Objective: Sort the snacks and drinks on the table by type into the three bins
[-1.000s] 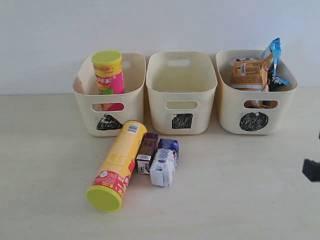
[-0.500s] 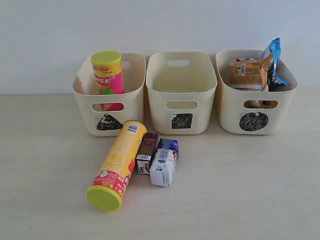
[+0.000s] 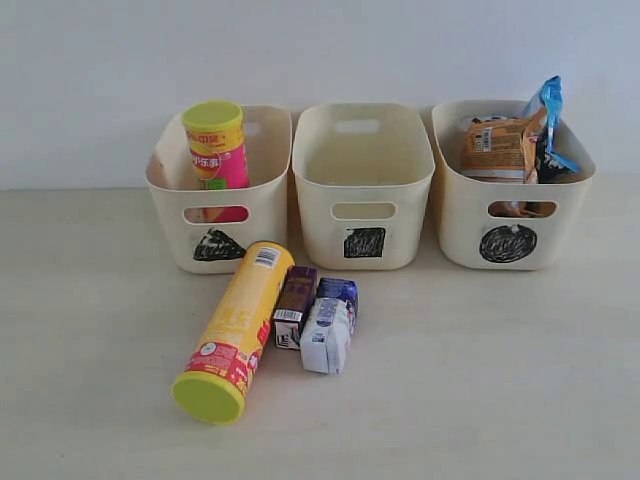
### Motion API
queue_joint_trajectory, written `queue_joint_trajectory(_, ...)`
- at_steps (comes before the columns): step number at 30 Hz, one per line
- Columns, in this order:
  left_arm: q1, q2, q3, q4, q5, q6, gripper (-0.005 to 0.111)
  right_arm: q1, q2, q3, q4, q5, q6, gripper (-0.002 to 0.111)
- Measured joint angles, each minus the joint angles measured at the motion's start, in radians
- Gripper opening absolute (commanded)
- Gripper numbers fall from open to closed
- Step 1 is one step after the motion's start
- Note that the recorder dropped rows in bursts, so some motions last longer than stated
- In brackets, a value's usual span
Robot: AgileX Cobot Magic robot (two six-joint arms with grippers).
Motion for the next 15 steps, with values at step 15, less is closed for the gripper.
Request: queue_joint_trajectory(15,0.000,-0.001,0.000,-0.075,-0.410,-0.736,0.004,0.000,-0.002,0.000,0.009,0.027,0.032,0.000)
